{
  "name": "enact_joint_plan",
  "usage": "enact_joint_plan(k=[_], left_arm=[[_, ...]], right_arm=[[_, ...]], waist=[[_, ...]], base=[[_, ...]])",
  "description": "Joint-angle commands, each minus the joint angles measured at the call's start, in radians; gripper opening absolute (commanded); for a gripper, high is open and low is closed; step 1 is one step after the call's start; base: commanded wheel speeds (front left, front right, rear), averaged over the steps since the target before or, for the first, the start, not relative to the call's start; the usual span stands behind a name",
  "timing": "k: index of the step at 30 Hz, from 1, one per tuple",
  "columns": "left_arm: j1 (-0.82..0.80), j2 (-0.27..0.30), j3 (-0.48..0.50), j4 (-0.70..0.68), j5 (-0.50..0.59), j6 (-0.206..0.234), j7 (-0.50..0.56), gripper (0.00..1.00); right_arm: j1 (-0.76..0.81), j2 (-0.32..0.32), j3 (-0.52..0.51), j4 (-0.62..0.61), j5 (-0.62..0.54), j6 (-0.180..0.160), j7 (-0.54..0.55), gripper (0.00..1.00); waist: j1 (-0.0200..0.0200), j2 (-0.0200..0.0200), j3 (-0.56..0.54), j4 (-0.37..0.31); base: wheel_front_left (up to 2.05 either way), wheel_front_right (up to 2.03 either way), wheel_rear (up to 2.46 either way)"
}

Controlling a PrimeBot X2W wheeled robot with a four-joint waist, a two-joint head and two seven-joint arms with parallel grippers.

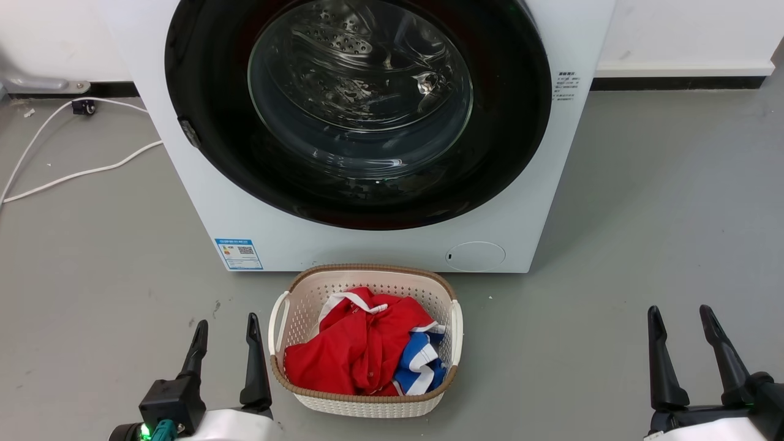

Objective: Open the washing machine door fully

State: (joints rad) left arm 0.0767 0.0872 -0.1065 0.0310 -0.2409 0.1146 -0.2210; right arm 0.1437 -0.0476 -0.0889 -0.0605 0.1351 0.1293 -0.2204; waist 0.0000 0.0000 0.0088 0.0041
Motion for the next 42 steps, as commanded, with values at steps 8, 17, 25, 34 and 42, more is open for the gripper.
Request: enact_joint_plan(k=[8, 17, 25, 34, 42], left_arm=[[0.016, -0.018, 0.029, 0.015, 0.063, -0.025, -0.023, 1.00], [0.024, -0.031, 0.047, 0.027, 0.125, -0.042, -0.038, 1.00], [0.029, -0.035, 0.057, 0.032, 0.155, -0.049, -0.046, 1.00], [0.030, -0.037, 0.061, 0.038, 0.147, -0.048, -0.046, 1.00], [0.032, -0.037, 0.059, 0.041, 0.141, -0.043, -0.045, 1.00]], right_arm=[[0.016, -0.004, -0.008, -0.022, -0.045, 0.002, -0.021, 1.00], [0.028, -0.004, -0.007, -0.023, -0.086, 0.002, -0.038, 1.00], [0.034, -0.004, -0.003, -0.012, -0.084, 0.001, -0.046, 1.00], [0.034, -0.004, -0.006, 0.013, -0.050, 0.001, -0.045, 1.00], [0.032, -0.004, -0.001, 0.020, -0.039, 0.001, -0.045, 1.00]], waist=[[0.0000, 0.0000, -0.002, -0.001], [0.0000, 0.0000, -0.003, 0.000], [0.0000, 0.0000, -0.004, 0.000], [0.0000, 0.0000, -0.004, 0.002], [0.0000, 0.0000, -0.005, 0.001]], base=[[0.00, 0.00, 0.00], [0.00, 0.00, 0.00], [0.00, 0.00, 0.00], [0.00, 0.00, 0.00], [0.00, 0.00, 0.00]])
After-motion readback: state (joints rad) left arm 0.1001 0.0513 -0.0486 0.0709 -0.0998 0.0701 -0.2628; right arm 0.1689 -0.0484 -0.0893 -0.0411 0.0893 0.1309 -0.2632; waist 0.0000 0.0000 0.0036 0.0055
